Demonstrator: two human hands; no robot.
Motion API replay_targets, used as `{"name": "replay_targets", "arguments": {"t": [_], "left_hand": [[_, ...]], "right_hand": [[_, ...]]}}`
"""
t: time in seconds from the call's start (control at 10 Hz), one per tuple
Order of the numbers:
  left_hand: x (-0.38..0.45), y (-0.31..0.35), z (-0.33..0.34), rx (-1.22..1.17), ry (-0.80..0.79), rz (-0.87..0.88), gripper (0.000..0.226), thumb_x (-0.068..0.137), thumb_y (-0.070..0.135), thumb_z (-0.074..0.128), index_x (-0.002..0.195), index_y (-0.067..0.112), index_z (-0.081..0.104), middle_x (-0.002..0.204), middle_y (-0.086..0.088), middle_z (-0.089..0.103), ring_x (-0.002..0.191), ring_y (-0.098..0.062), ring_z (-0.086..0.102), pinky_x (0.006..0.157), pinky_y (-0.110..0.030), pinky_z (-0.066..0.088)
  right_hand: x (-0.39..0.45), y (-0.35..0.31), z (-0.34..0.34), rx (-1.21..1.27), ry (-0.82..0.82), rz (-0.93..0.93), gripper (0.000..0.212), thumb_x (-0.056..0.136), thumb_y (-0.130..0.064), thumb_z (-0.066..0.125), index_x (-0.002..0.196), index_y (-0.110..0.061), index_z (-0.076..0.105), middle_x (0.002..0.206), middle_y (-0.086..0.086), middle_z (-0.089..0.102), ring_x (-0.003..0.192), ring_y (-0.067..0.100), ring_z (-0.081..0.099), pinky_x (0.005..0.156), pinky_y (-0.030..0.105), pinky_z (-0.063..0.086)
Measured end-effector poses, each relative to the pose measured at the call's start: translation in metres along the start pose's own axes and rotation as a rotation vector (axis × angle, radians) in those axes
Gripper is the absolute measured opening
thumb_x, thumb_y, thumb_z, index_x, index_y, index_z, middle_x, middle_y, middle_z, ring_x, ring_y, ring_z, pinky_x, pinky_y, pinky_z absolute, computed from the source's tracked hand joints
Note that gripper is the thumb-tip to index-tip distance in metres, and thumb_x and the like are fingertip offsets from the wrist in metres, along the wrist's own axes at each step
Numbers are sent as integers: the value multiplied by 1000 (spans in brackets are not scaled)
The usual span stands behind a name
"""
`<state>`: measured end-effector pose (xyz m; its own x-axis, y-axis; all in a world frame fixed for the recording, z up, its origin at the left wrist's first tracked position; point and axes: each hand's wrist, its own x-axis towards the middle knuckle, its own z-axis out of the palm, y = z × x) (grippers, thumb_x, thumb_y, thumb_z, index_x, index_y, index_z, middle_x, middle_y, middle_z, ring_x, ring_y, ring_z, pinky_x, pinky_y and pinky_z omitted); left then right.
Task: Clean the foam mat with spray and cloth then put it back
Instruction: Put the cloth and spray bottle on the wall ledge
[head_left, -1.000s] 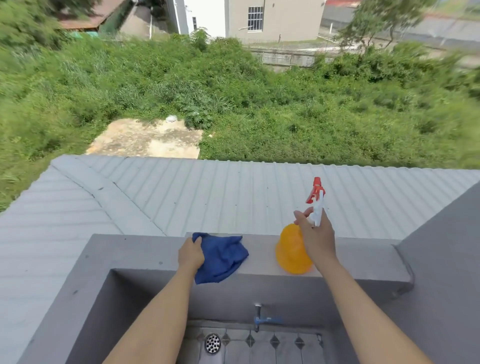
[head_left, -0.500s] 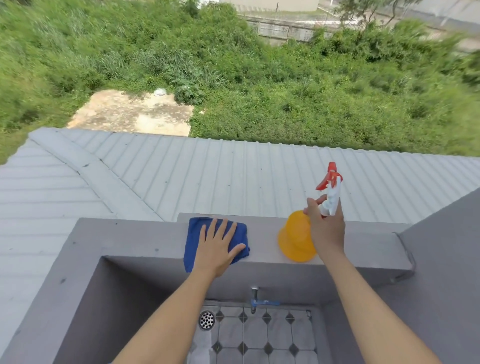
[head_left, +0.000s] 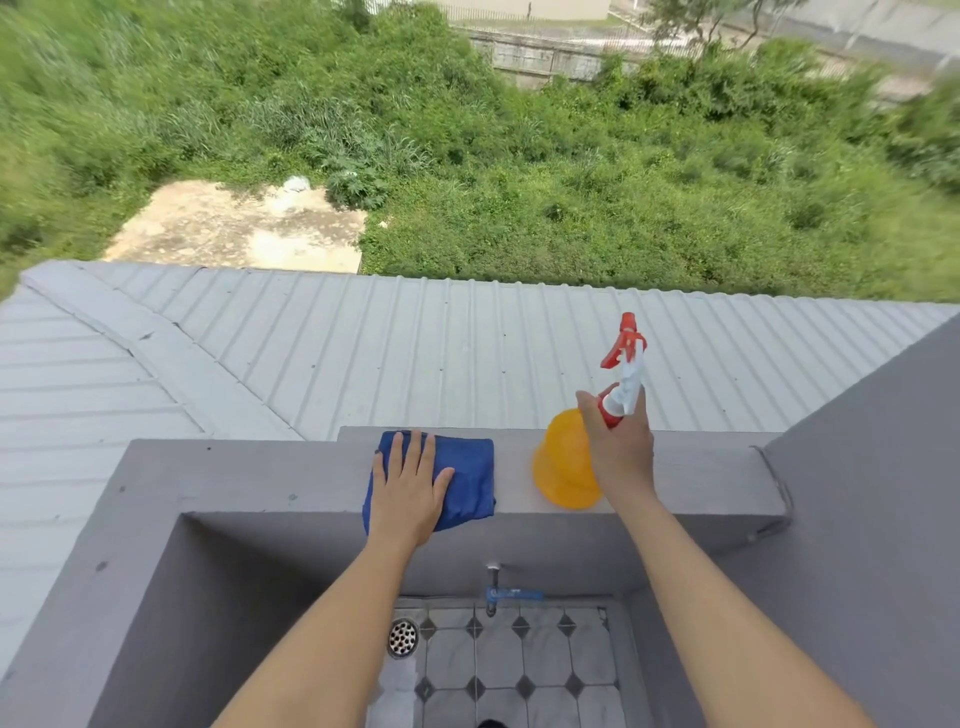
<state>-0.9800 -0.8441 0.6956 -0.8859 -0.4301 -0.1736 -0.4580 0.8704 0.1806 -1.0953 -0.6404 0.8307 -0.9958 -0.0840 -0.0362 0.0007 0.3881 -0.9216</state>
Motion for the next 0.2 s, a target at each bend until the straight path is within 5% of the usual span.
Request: {"name": "replay_targets", "arguments": {"t": [0.1, 0.2], "left_hand": [[2, 4, -5, 45, -51, -6, 96, 77, 55, -31, 153, 11, 6, 161, -9, 6, 148, -28, 3, 117, -49, 6], [4, 4, -16, 78, -47, -72, 70, 95, 50, -1, 153, 10, 5, 161, -10, 1, 147, -31, 1, 118, -49, 10]], "right_hand": [[1, -8, -5, -19, -65, 10, 47, 94, -38, 61, 131, -17, 40, 95, -3, 53, 79, 8, 52, 66, 26, 39], [0, -3, -19, -100, -179, -26, 47, 90, -28, 67, 129, -27, 40, 108, -9, 55, 105, 16, 55, 83, 30, 42]]}}
